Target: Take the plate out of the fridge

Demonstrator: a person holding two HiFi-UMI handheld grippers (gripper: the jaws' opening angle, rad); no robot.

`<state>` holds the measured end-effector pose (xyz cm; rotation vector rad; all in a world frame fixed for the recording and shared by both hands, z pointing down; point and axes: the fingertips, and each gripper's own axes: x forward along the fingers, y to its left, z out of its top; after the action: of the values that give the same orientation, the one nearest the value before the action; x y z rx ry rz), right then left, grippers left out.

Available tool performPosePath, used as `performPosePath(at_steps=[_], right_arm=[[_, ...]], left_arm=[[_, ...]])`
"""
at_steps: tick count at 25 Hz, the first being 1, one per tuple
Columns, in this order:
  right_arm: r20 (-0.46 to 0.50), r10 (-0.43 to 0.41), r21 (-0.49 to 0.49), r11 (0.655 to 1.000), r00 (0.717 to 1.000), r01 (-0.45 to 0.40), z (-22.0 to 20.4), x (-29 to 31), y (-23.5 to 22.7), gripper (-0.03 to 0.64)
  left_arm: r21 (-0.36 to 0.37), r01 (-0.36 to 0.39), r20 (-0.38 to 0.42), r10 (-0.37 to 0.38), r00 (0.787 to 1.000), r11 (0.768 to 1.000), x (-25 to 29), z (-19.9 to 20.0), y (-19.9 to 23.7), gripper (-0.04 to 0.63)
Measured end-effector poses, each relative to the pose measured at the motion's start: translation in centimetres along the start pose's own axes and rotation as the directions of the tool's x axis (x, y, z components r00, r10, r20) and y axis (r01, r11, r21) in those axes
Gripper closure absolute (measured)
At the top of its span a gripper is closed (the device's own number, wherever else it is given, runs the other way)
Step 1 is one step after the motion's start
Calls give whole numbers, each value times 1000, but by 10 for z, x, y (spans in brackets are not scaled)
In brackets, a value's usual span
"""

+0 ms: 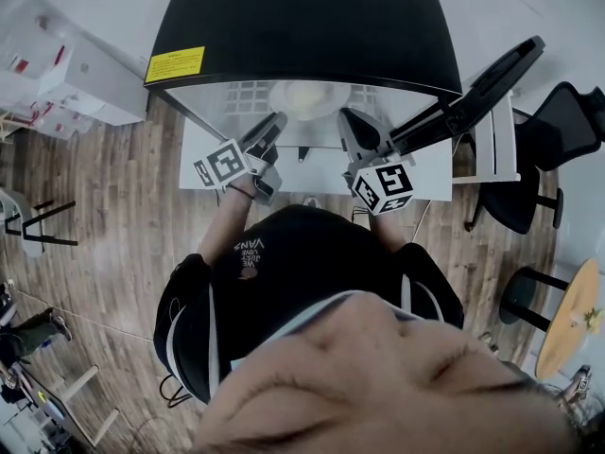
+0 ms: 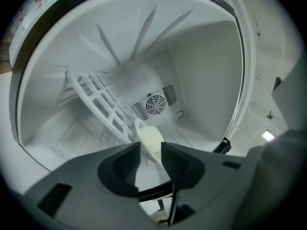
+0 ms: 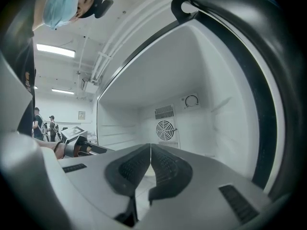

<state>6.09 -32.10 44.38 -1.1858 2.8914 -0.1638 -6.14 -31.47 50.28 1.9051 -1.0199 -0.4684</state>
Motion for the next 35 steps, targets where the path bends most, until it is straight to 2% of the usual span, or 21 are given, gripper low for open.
performPosePath(at_steps=[13,17,22,25,35], right_arm=[[10,-4,3,1000,1000,4,4,3,-4,604],[7,-2,2,1000,1000,2,3,4,-3,604],[6,-5,6,1000,1000,5,2,4,-3,604],[2,-6,10,1000,1000,6,1,2,-3,604],[-6,-13,22,1000,1000,13,-4,-1,-4,604]], left_arm=[[-128,8,3,-8,1000,992,7,4,2,482],[-169,-9,11,11,1000,986,8,4,4,482],[-248,-12,20,18,1000,969,9,2,7,486],[-284,-28,27,38,999,959,8,0,11,527],[-331,-36,32,49,998,943,9,-1,14,548]])
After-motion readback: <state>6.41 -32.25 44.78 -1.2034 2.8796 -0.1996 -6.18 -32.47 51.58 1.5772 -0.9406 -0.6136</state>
